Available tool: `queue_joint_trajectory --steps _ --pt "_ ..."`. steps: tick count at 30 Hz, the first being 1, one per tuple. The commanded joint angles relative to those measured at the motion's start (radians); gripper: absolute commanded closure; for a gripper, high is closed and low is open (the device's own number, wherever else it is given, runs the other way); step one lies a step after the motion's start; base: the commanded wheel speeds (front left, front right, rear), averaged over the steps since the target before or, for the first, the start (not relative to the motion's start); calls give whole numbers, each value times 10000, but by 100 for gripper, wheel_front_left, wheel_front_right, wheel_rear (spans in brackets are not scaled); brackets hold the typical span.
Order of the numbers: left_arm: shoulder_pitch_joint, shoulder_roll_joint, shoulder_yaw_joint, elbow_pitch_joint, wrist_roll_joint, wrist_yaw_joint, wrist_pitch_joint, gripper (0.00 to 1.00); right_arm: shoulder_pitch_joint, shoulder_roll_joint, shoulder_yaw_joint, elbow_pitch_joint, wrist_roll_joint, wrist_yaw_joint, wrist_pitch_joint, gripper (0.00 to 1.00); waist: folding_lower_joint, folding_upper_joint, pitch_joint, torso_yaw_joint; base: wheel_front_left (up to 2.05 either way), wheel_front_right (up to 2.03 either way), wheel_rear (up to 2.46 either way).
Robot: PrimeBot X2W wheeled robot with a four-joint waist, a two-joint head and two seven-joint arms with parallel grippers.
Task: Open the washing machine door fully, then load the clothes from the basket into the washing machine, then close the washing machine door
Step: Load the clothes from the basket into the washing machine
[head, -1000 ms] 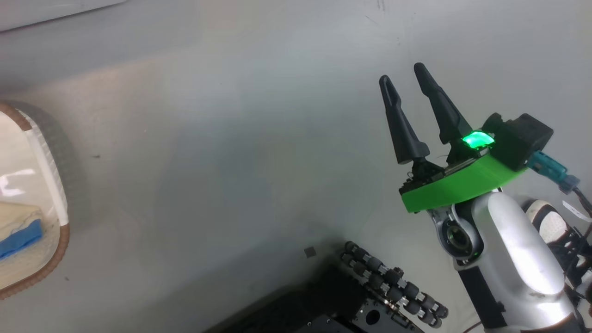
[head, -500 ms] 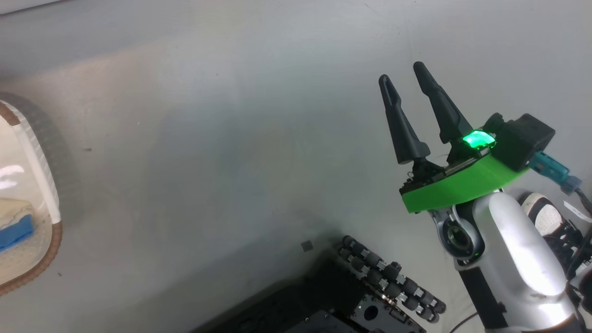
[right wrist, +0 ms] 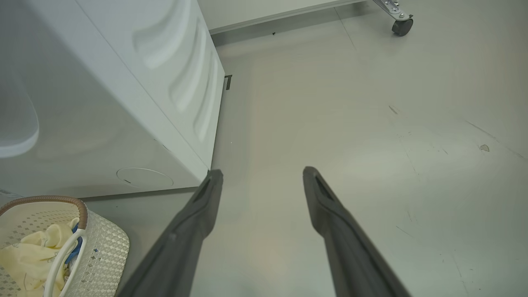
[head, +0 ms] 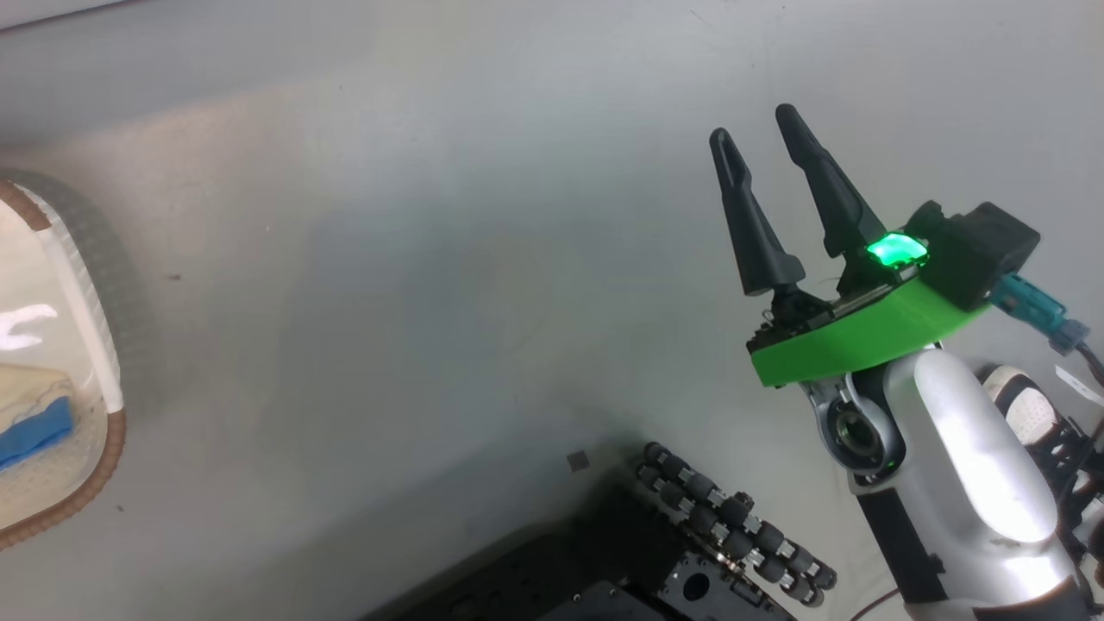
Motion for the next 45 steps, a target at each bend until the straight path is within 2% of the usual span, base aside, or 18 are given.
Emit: queue_joint_trajectory --steps 1,4,8,15,28,33,38,41,45 --pt "-149 426 21 -310 -212 8 -46 0 104 -24 100 -200 -52 0 -95 0 -1 0 -74 -11 0 0 0" --pt "106 623 -290 -463 -636 8 -112 0 -33 -24 97 -162 -145 0 -95 0 -1 0 -267 41 0 0 0" --pt "804 608 -547 -521 -1329 8 -472 0 -62 -24 -187 -72 -449 0 -95 0 -1 0 -779 414 0 0 0" --pt "2445 340 -836 -657 -2672 8 -1091 0 -10 -24 -607 141 -1011 0 -95 0 -1 0 -1844 1145 0 0 0" --pt "5436 -300 -1414 -1772 -4246 8 -1871 0 491 -24 -1113 544 -1743 0 -95 0 -1 0 -3960 2382 0 0 0" --pt "6529 -475 -1406 -2234 -4484 8 -1970 0 747 -24 -1284 696 -1928 0 -95 0 -1 0 -4735 2770 0 0 0" --pt "7358 -589 -781 -2692 -4451 8 -1986 0 982 -24 -1417 772 -2049 0 -95 0 -1 0 -5272 3042 0 0 0" --pt "8160 -707 -205 -3136 -4034 15 -1988 0 1172 -24 -1512 811 -2102 0 -95 0 -1 0 -5665 3227 0 0 0" --pt "9372 -875 696 -3916 -3157 351 -1989 0 1406 -24 -1613 873 -2179 0 -95 0 -1 0 -6143 3401 0 0 0"
